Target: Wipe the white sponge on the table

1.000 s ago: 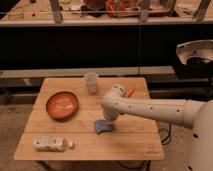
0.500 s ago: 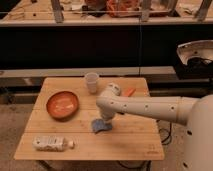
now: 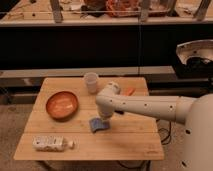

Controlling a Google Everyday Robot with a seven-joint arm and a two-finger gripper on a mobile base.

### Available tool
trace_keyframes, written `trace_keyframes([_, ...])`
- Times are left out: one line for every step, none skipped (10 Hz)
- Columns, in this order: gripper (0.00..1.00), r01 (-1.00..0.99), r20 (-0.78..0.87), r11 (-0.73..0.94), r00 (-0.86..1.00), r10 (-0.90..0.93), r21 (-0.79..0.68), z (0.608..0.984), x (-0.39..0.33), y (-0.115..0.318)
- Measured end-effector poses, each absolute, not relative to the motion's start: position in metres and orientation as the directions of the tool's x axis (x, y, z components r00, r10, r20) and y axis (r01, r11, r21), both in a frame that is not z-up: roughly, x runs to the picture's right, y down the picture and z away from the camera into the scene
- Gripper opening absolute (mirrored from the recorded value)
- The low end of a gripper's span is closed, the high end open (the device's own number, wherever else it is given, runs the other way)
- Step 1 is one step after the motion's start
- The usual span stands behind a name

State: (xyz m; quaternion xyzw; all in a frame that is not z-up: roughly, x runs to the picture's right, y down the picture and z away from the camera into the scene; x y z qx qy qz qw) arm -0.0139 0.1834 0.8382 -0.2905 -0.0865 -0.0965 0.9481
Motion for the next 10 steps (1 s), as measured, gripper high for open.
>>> trace_keyframes([0.03, 0.249, 0.227, 0.808, 0.963, -0.147, -0.534, 0.838, -0.023, 0.185])
trace_keyframes([0.03, 0.262, 0.232, 0.803, 0.960, -0.159, -0.535, 0.838, -0.030, 0.187])
trace_keyframes([0.03, 0.273, 0.237, 0.800, 0.957, -0.168, -0.534, 0.838, -0.036, 0.189])
trace_keyframes([0.03, 0.285, 0.241, 0.797, 0.954, -0.179, -0.533, 0.837, -0.040, 0.192])
trace_keyframes([0.03, 0.291, 0.244, 0.794, 0.952, -0.185, -0.534, 0.836, -0.042, 0.195])
trace_keyframes([0.03, 0.298, 0.246, 0.790, 0.950, -0.191, -0.536, 0.834, -0.043, 0.199])
trace_keyframes([0.03, 0.310, 0.252, 0.786, 0.947, -0.201, -0.535, 0.830, -0.045, 0.206])
trace_keyframes([0.03, 0.320, 0.258, 0.783, 0.943, -0.211, -0.533, 0.824, -0.048, 0.215])
trace_keyframes([0.03, 0.328, 0.260, 0.781, 0.941, -0.218, -0.532, 0.821, -0.049, 0.220])
trace_keyframes([0.03, 0.334, 0.261, 0.779, 0.939, -0.224, -0.531, 0.819, -0.050, 0.223])
